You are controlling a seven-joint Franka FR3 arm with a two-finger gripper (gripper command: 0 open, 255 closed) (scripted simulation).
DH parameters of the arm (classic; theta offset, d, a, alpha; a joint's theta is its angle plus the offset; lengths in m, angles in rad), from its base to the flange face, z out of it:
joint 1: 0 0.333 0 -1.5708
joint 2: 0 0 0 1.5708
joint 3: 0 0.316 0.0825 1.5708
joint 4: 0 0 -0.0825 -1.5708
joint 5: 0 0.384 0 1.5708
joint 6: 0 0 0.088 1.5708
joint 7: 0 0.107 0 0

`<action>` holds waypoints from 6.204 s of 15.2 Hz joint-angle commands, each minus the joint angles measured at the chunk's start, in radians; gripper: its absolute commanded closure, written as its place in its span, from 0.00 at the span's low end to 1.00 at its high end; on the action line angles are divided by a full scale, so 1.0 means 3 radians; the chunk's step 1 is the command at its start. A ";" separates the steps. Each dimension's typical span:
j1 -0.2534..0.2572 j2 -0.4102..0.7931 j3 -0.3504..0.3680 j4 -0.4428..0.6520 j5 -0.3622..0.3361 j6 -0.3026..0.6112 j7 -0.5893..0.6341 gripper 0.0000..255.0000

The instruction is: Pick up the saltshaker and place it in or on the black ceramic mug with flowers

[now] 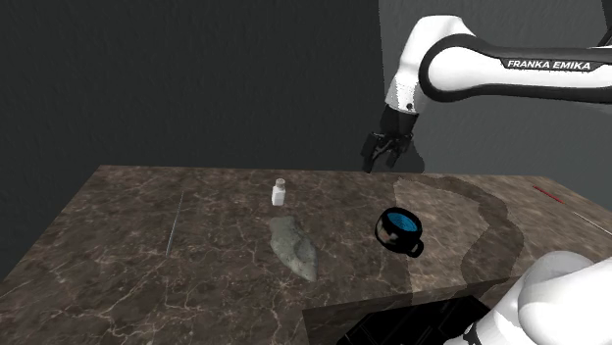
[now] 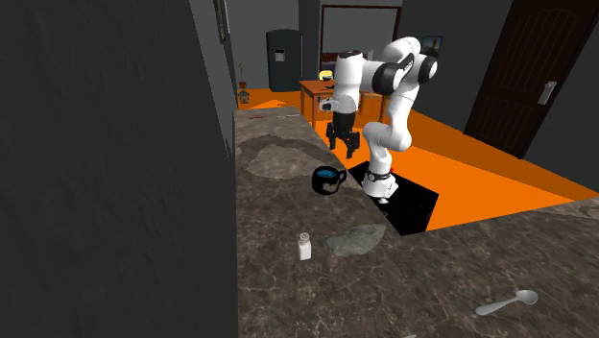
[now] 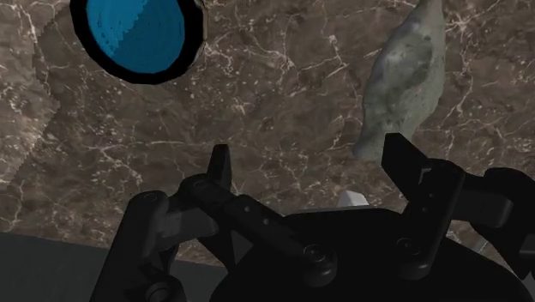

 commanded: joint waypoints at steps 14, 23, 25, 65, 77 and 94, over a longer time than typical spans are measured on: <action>0.0080 0.1900 0.0309 0.1207 -0.0326 0.0658 0.0682 0.00; 0.0293 0.3074 0.0286 0.2421 -0.0602 0.0575 0.0992 0.00; 0.0293 0.3097 0.0281 0.2365 -0.0608 0.0653 0.0996 0.00; 0.0303 0.3007 0.0297 0.2745 -0.0579 0.0188 0.0974 1.00; 0.0341 0.3035 0.0305 0.3328 -0.0579 -0.0366 0.0960 1.00; -0.0106 0.1162 0.0152 0.1154 -0.0171 -0.0023 0.0391 1.00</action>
